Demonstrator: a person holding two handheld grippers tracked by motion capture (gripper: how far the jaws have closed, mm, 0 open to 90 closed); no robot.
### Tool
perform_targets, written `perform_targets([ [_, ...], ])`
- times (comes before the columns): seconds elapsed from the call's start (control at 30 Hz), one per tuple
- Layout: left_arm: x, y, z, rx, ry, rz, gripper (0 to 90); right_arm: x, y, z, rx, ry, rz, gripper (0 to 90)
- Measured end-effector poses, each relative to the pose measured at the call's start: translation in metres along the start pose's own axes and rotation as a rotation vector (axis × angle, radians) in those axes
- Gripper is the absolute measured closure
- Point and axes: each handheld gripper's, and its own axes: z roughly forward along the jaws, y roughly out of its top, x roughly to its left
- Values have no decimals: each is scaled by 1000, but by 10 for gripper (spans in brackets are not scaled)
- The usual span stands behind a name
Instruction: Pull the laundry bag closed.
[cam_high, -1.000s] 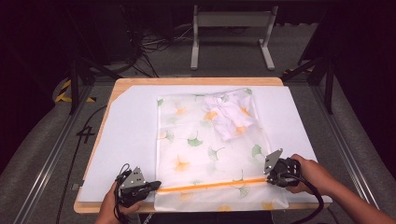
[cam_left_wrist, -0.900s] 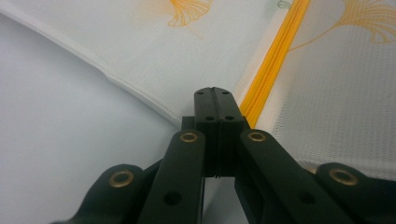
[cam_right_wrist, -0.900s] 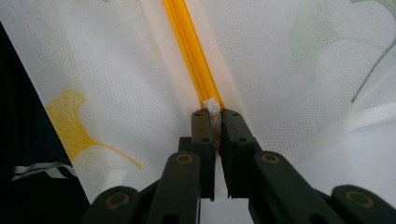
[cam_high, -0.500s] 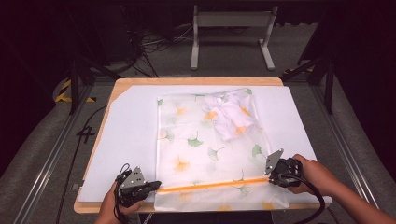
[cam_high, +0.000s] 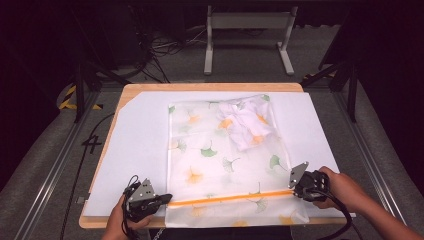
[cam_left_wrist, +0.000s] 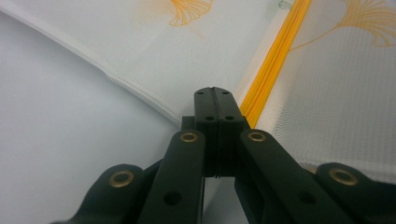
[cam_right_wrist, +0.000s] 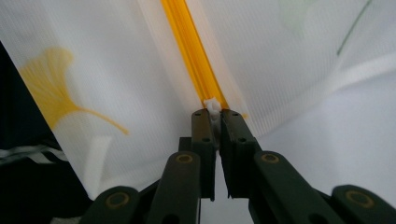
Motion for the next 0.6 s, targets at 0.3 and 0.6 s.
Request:
perform_targets([
  [0.3,1,0,0,-1,-3,-1,900,-4,-12,-2,-82,51,71,840],
  [0.6,0,-1,0,-11,3,-2,900,-3,-15,-4,-94,20,57,792],
])
